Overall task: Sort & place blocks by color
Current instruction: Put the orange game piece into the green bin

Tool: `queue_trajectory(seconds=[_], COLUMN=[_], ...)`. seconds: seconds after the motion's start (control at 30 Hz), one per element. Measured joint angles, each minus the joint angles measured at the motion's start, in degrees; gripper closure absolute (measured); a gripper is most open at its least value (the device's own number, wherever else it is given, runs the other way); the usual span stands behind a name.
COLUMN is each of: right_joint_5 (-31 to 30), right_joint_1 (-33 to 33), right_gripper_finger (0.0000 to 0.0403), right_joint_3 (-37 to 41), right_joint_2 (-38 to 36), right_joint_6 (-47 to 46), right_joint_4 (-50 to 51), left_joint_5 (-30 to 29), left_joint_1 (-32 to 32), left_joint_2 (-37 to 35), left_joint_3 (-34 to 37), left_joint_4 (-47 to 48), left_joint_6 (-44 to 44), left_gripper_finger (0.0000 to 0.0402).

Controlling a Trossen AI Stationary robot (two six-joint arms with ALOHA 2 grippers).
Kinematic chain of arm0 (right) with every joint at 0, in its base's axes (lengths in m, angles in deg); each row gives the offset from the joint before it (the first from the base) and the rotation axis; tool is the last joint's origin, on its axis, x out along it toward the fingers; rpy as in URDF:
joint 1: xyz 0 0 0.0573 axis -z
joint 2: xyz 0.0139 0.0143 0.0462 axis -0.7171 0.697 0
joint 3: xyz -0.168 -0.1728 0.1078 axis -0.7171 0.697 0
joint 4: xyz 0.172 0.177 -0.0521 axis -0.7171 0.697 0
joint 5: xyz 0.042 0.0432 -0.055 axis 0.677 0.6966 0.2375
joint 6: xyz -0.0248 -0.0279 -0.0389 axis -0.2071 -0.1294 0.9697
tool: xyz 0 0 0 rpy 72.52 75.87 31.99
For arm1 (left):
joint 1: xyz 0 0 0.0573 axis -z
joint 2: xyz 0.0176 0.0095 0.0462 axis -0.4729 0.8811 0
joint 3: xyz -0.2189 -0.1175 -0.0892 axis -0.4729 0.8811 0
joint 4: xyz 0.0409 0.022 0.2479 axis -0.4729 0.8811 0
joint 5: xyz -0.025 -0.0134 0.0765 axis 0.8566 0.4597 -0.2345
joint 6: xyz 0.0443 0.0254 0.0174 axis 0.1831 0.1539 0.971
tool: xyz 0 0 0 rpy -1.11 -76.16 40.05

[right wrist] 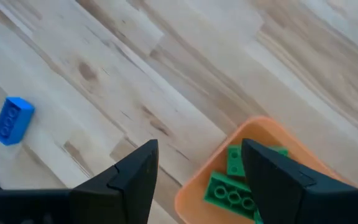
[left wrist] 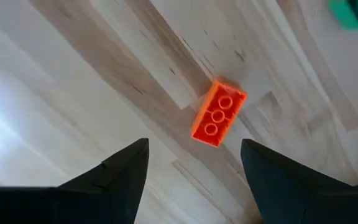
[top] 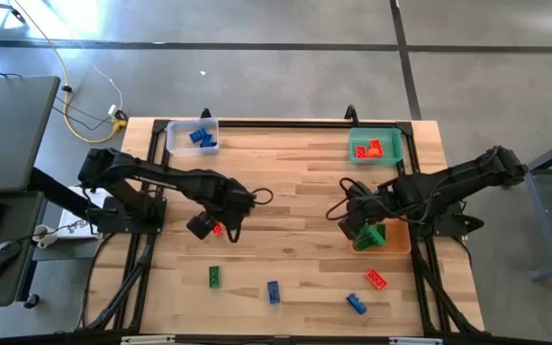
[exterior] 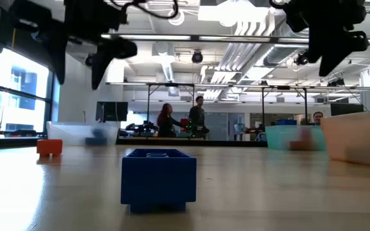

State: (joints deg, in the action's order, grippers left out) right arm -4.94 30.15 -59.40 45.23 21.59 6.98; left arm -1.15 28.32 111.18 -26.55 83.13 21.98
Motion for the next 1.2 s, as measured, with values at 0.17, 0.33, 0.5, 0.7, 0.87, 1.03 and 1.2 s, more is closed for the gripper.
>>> queue_trajectory(seconds=[0.17,0.33,0.5,0.7,0.87,1.03,1.2], right_joint_5=[-0.27,-0.55,-0.55,-0.51,-0.51,-0.53,-0.53], right_joint_1=[0.44,0.5,1.56,3.32,4.18,5.14,5.58], right_gripper_finger=[0.0187,0.0187,0.0187,0.0187,0.0187,0.0187,0.0187], right_joint_3=[-0.08,-0.08,-0.06,-0.04,-0.03,-0.02,-0.01], right_joint_2=[0.0,0.0,0.0,0.0,0.0,0.0,0.0], right_joint_6=[0.31,0.18,-0.06,0.25,0.33,1.06,1.41], right_joint_4=[-0.01,0.01,0.01,0.01,-0.01,-0.01,-0.01], left_joint_5=[1.63,1.69,0.79,-0.39,-2.5,-2.5,-2.52], left_joint_1=[0.58,0.83,0.81,1.58,1.86,1.81,1.81], left_joint_2=[0.48,0.02,0.02,0.02,0.04,0.04,0.04], left_joint_3=[7.32,12.3,14.92,19.33,20.45,21.21,24.9], left_joint_4=[-4.82,-9.55,-11.79,-14.66,-17.39,-19.62,-21.83], left_joint_6=[-0.67,0.61,4.86,8.47,8.47,10.31,11.22], left_gripper_finger=[0.0158,0.0158,0.0158,0.0158,0.0158,0.0158,0.0158])
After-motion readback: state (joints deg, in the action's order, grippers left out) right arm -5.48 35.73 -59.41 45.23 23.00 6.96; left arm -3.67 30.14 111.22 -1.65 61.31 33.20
